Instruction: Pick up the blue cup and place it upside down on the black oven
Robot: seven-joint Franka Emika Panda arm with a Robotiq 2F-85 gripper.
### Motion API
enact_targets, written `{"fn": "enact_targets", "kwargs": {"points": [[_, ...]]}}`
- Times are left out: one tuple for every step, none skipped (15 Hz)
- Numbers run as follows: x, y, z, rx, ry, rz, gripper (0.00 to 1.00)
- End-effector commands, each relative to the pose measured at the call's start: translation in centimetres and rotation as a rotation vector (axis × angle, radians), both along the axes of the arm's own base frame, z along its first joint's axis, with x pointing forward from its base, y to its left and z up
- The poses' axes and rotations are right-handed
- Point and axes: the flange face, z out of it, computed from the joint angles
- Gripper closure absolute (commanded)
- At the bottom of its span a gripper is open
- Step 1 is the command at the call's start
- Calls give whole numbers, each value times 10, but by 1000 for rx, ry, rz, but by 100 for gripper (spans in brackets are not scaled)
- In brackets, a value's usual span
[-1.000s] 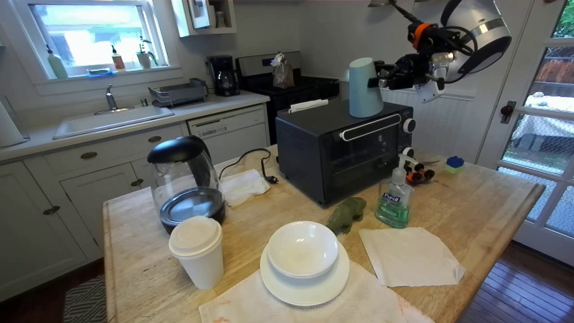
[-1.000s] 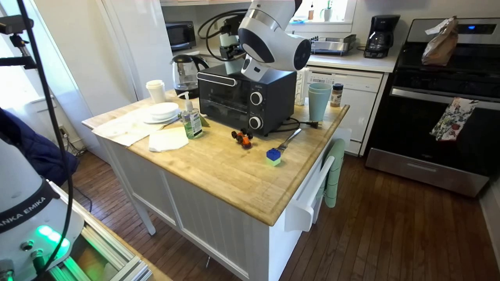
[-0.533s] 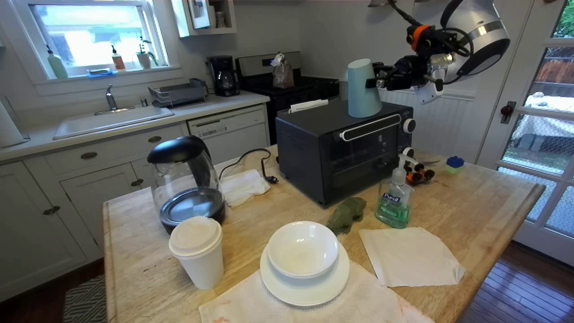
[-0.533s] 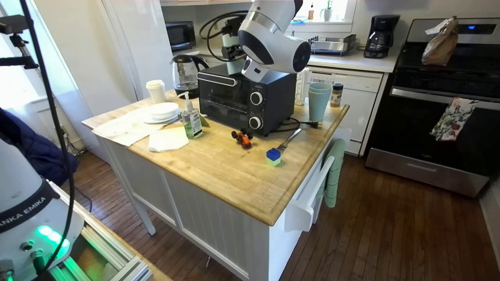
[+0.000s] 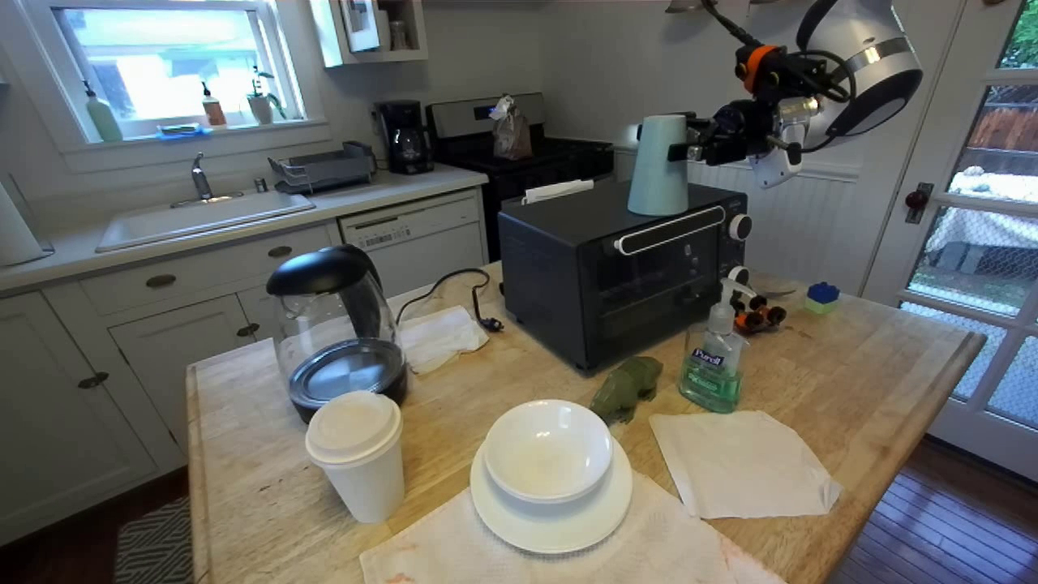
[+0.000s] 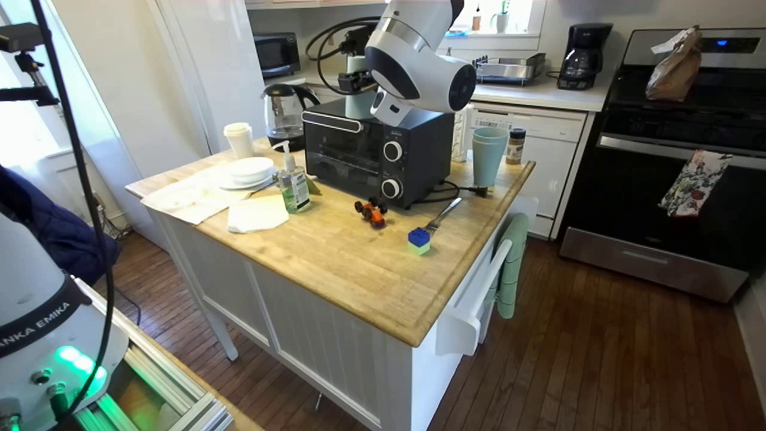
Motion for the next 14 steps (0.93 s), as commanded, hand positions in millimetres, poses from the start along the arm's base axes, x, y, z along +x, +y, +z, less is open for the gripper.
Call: {"fn": "enact_targets", "kwargs": {"points": [[7, -3, 6, 4, -3, -18, 0], [7, -4, 7, 3, -8, -17, 0], [7, -4, 10, -2, -13, -17, 0], [8, -5, 13, -10, -17, -16, 0], [9, -5, 17, -21, -15, -15, 0], [10, -5, 23, -35, -22, -11, 0], [12, -6, 29, -44, -32, -10, 0], [13, -6, 38, -51, -41, -7, 0], [14, -6, 47, -60, -52, -3, 0], [15, -7, 57, -62, -61, -8, 0], [15, -6, 68, -69, -70, -6, 0], [16, -6, 77, -79, -78, -7, 0], [17, -5, 89, -94, -80, -9, 0], [18, -5, 99, -111, -91, -11, 0]]}}
